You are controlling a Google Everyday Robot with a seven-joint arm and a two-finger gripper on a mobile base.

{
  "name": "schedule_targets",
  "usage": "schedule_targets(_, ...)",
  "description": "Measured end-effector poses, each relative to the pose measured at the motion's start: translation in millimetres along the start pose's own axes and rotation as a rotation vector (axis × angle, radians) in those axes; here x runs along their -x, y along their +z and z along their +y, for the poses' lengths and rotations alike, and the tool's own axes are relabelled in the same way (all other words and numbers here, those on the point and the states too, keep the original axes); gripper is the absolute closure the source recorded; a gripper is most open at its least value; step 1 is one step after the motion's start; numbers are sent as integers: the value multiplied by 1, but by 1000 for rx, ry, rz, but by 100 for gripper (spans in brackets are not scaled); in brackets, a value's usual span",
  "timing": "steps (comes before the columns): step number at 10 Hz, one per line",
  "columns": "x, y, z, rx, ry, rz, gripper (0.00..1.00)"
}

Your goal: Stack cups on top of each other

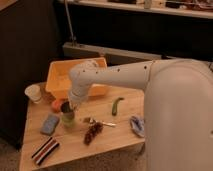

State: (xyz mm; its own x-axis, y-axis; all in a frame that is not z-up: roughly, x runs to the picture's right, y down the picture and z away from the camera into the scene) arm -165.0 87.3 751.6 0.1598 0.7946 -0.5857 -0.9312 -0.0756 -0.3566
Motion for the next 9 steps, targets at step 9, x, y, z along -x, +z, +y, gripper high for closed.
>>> schedule_targets(9, 4, 30, 16, 2, -56, 81, 100)
